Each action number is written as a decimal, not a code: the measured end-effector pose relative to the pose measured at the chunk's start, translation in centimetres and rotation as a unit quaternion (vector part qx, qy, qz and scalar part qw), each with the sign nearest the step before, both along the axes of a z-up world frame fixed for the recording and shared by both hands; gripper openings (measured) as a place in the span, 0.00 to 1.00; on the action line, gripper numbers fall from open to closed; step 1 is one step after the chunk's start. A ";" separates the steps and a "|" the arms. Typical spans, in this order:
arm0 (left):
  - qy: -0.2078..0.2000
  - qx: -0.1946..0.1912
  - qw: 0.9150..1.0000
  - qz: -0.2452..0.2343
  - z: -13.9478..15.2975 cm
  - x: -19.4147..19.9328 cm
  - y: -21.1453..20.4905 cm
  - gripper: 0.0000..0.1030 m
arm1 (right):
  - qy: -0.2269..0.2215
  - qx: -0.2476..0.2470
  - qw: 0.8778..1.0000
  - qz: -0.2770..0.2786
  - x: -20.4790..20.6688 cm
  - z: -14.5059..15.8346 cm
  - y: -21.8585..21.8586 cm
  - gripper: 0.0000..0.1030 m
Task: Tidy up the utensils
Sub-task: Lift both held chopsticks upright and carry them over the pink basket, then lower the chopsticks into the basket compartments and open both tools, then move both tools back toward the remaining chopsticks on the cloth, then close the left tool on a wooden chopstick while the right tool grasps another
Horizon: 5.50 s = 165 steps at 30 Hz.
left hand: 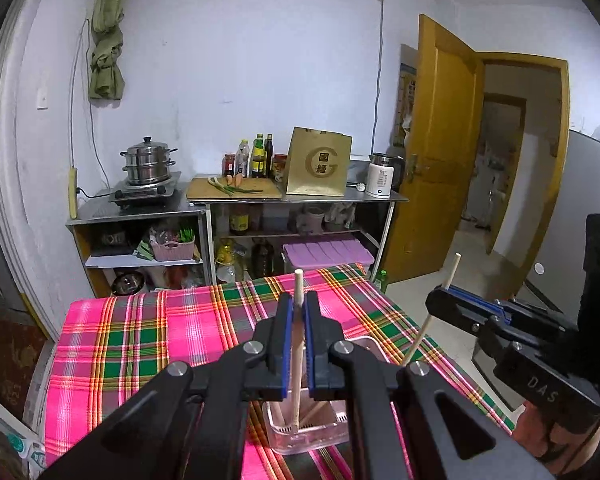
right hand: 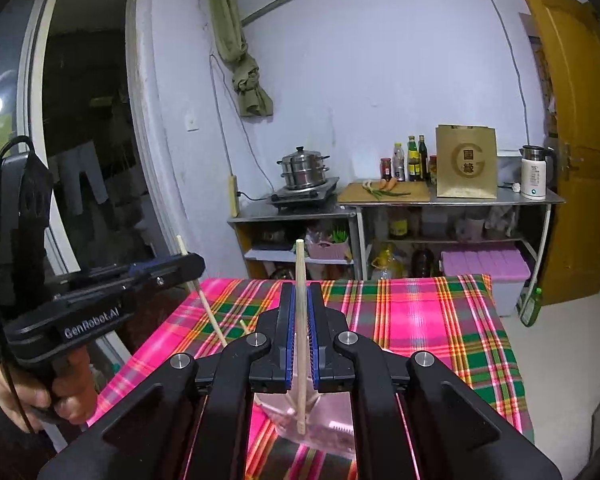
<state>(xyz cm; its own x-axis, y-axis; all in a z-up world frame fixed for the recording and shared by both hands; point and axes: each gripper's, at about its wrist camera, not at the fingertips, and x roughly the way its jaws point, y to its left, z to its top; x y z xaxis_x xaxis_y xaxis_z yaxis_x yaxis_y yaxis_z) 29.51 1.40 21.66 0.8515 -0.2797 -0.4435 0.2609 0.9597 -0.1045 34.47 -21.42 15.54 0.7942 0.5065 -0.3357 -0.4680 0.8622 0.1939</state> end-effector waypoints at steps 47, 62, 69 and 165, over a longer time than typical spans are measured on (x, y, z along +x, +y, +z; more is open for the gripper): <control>0.045 -0.007 0.999 0.007 -7.2 -0.5 1.7 0.22 | 0.057 -0.031 0.998 0.001 0.7 -6.2 0.6 0.15; 0.022 -0.010 1.000 0.018 -9.5 -11.2 2.4 0.27 | 0.030 -0.032 0.999 -0.007 -9.8 -7.8 -3.7 0.15; 0.027 -0.007 1.000 0.010 -11.8 -15.4 1.7 0.27 | 0.033 -0.047 0.998 -0.005 -13.7 -9.8 -5.0 0.15; 0.231 0.118 0.966 -0.003 -23.6 -3.1 -7.3 0.16 | 0.224 -0.144 0.957 -0.112 -4.3 -22.4 -7.5 0.09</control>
